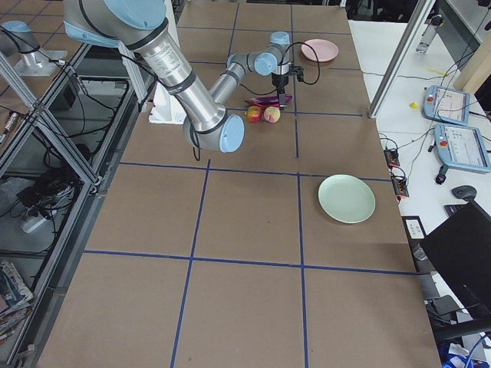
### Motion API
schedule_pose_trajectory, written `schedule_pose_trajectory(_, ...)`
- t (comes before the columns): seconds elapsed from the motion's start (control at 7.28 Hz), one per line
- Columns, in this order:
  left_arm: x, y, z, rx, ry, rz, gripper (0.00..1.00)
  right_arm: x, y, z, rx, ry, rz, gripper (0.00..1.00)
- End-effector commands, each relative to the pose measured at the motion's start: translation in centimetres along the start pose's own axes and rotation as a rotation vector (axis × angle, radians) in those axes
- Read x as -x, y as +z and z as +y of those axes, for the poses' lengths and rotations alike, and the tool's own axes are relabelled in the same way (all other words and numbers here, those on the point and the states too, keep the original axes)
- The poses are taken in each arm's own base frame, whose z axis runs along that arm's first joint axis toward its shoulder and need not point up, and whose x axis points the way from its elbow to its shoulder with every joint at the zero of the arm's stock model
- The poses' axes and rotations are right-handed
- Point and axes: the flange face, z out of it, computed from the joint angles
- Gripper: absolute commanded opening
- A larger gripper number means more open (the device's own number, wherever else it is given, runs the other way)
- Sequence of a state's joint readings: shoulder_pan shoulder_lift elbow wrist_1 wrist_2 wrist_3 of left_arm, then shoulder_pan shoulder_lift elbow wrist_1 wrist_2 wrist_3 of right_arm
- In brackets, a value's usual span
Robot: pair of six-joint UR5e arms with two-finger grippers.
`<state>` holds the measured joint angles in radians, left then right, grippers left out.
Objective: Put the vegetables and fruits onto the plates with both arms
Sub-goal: 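Reach the right gripper down and grasp the pale pear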
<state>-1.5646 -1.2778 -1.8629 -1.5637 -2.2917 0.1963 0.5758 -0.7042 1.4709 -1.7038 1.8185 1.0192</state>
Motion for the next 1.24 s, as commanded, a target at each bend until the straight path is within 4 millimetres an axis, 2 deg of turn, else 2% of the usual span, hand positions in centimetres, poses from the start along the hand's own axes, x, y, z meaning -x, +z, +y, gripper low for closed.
schedule_pose_trajectory(0.0,0.0,0.0,0.0,0.0,0.0,0.0,1.0,1.8,3.1,2.2,0.005,-0.028,0.052,1.0)
schedule_pose_trajectory(0.14,0.1,0.1,0.0,0.001,-0.001,0.0,1.0,2.0,4.0,3.1,0.013,-0.038,0.062,1.0)
schedule_pose_trajectory(0.41,0.1,0.2,0.0,0.004,-0.002,0.001,1.0,2.4,5.0,3.5,0.026,-0.051,0.077,1.0)
schedule_pose_trajectory(0.55,0.0,0.1,0.0,0.003,-0.001,0.001,1.0,2.2,5.3,3.3,0.022,-0.052,0.087,0.9)
schedule_pose_trajectory(0.69,0.1,0.2,0.0,0.004,-0.002,0.001,1.0,2.3,4.8,2.9,0.018,-0.051,0.082,0.42)
schedule_pose_trajectory(0.82,0.1,0.2,0.0,0.004,-0.002,0.001,1.0,2.1,3.1,1.2,-0.002,-0.034,0.066,0.04)
schedule_pose_trajectory(0.96,0.0,0.2,0.0,0.005,0.0,0.001,1.0,-0.3,0.5,-2.0,-0.006,0.0,0.031,0.03)
schedule_pose_trajectory(1.1,0.0,0.2,0.0,0.005,0.0,0.001,1.0,-3.8,-1.8,-5.8,0.005,-0.045,0.001,0.03)
